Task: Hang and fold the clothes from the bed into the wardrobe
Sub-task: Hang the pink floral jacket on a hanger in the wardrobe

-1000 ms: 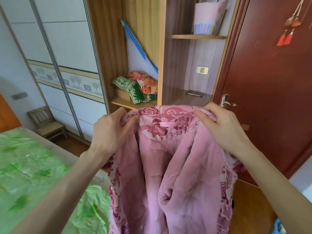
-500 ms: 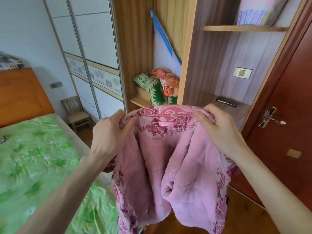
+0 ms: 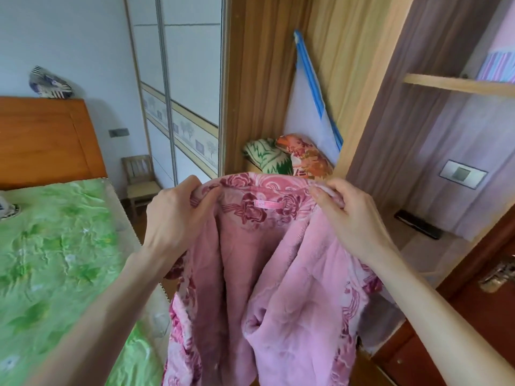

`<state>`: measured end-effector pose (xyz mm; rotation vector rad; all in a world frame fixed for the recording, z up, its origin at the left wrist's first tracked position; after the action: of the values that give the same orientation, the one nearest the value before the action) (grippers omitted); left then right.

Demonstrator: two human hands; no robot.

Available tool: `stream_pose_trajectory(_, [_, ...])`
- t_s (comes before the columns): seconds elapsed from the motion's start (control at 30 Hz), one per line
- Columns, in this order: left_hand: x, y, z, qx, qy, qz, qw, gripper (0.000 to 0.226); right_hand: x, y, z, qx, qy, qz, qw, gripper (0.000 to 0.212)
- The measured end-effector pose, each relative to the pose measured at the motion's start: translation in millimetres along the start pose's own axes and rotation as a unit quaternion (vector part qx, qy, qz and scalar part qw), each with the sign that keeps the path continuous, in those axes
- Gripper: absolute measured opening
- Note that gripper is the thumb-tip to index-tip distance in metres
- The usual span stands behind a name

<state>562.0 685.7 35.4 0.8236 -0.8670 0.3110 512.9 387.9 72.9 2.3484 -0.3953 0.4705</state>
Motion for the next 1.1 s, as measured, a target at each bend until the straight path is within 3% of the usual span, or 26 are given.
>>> stream_pose_trajectory(0.27, [58.0,-29.8,-49.9,0.05,0.015,0.021,0.998,0.043,107.3,-44.2,7.7,0.044,0.044,-0.04,0.997,0.036])
stream_pose_trajectory(0.43, [85.8,-43.9,-68.5,0.096,0.035,0.031,0.994,0.047,159.1,-65.5,13.9,-0.018,0.088,-0.035,0.995,0.032])
stream_pose_trajectory(0.67, [116.9,-58.4,-94.7,0.151,0.049,0.053,0.986,0.045,235.4,-111.5,23.6,0.006,0.132,-0.061,0.989,0.031])
stream_pose_trajectory(0.8, [137.0,-65.0,-105.8,0.176,0.062,0.066,0.98,0.044,276.7,-134.5,24.7,0.052,0.145,-0.081,0.985,0.029])
stream_pose_trajectory(1.0, [170.3,-83.9,-129.6,0.205,0.096,0.103,0.969,0.044,333.7,-160.7,29.3,0.154,0.145,-0.138,0.968,0.042])
stream_pose_trajectory(1.1, [181.5,-98.2,-138.6,0.211,0.104,0.123,0.964,0.044,354.1,-169.0,33.9,0.222,0.129,-0.172,0.951,0.036])
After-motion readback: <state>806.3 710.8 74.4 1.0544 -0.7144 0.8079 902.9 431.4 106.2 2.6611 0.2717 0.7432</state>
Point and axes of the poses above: each hand's wrist, its own x-axis towards the middle knuckle, its own y-axis out of the back of the hand, z = x × y, the point moved 5 cm from there along x, towards the middle knuckle, and after that the axes turned 13 degrees about -y, right-handed, at the moved point
